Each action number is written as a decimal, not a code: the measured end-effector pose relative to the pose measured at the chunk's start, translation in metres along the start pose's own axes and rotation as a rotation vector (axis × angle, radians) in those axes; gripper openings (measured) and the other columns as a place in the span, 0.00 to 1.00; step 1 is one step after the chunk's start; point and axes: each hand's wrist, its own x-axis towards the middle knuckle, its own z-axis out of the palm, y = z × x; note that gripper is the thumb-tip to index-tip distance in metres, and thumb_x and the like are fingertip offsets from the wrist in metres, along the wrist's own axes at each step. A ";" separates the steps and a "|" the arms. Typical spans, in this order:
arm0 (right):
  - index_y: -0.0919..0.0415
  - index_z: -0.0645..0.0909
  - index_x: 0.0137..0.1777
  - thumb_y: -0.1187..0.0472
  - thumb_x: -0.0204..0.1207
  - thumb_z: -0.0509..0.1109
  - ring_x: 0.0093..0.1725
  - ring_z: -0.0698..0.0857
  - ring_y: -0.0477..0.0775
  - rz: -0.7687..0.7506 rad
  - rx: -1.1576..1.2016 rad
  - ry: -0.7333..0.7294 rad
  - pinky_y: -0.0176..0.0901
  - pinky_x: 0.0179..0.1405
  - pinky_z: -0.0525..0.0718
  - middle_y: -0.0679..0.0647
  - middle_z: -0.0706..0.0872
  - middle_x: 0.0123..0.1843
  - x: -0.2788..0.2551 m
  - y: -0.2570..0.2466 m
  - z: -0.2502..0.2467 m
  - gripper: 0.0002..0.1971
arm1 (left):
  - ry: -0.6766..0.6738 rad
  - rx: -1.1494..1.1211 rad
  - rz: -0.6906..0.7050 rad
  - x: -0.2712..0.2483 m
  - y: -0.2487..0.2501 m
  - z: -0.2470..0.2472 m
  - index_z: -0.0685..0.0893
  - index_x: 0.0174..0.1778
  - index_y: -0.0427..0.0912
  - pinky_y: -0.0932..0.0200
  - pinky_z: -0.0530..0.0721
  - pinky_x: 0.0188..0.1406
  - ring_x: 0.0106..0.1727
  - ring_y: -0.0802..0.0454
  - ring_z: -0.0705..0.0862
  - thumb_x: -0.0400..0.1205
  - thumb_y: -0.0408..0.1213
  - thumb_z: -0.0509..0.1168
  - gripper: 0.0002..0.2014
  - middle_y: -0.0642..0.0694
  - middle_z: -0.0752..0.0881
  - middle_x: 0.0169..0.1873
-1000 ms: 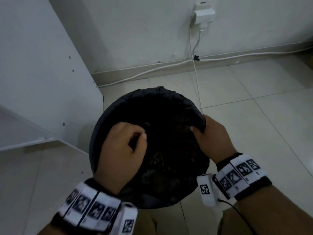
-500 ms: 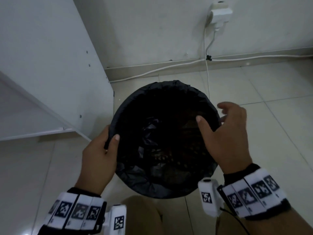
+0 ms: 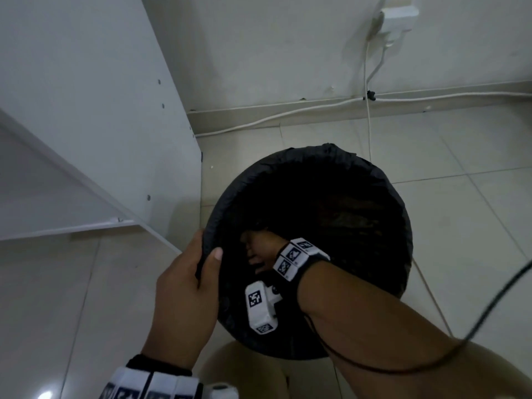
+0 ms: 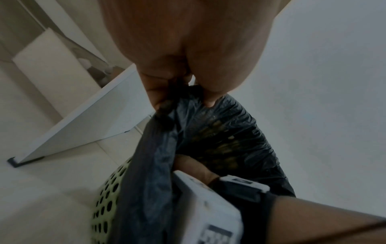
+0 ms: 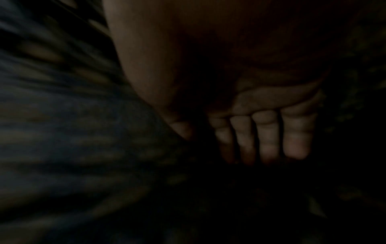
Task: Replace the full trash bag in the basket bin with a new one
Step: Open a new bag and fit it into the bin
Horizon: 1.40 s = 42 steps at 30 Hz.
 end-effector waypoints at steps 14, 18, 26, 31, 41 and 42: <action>0.68 0.81 0.51 0.54 0.81 0.62 0.53 0.84 0.62 -0.180 -0.077 0.703 0.45 0.50 0.77 0.60 0.84 0.47 -0.041 0.005 -0.068 0.16 | -0.016 -0.047 -0.091 0.014 -0.004 -0.008 0.74 0.68 0.76 0.92 0.69 0.48 0.52 0.93 0.75 0.87 0.49 0.58 0.17 0.94 0.76 0.46; 0.65 0.63 0.81 0.50 0.88 0.51 0.78 0.69 0.63 -0.038 -0.282 0.543 0.49 0.79 0.63 0.60 0.69 0.81 0.005 0.013 -0.075 0.27 | -0.024 -0.071 -0.088 0.008 -0.003 -0.009 0.76 0.64 0.78 0.91 0.70 0.50 0.54 0.91 0.77 0.87 0.45 0.61 0.18 0.92 0.79 0.48; 0.55 0.56 0.86 0.27 0.78 0.52 0.83 0.61 0.61 -0.075 -0.189 0.380 0.55 0.83 0.58 0.54 0.60 0.86 0.009 0.003 -0.077 0.43 | -0.009 -0.059 -0.091 0.008 -0.005 -0.005 0.77 0.66 0.76 0.90 0.72 0.50 0.53 0.89 0.78 0.87 0.46 0.61 0.17 0.91 0.80 0.48; 0.70 0.81 0.64 0.55 0.86 0.58 0.64 0.82 0.68 -0.172 -0.174 0.462 0.54 0.66 0.80 0.68 0.84 0.64 -0.033 -0.007 -0.072 0.19 | -0.004 -0.031 -0.099 0.020 -0.007 -0.005 0.78 0.71 0.72 0.91 0.71 0.47 0.51 0.90 0.77 0.88 0.51 0.58 0.17 0.83 0.83 0.49; 0.60 0.75 0.70 0.53 0.76 0.69 0.69 0.76 0.56 -0.837 -0.459 1.276 0.53 0.70 0.70 0.56 0.81 0.67 -0.160 0.035 -0.099 0.24 | 0.070 0.063 -0.079 0.045 -0.013 0.000 0.80 0.70 0.53 0.78 0.73 0.39 0.43 0.66 0.78 0.91 0.46 0.52 0.16 0.57 0.85 0.48; 0.62 0.70 0.75 0.51 0.79 0.68 0.74 0.72 0.59 -0.707 -0.415 1.257 0.56 0.74 0.68 0.59 0.77 0.73 -0.161 0.046 -0.106 0.28 | 0.077 0.055 -0.090 0.047 -0.013 0.001 0.80 0.71 0.52 0.71 0.74 0.41 0.47 0.60 0.79 0.92 0.46 0.52 0.16 0.55 0.84 0.50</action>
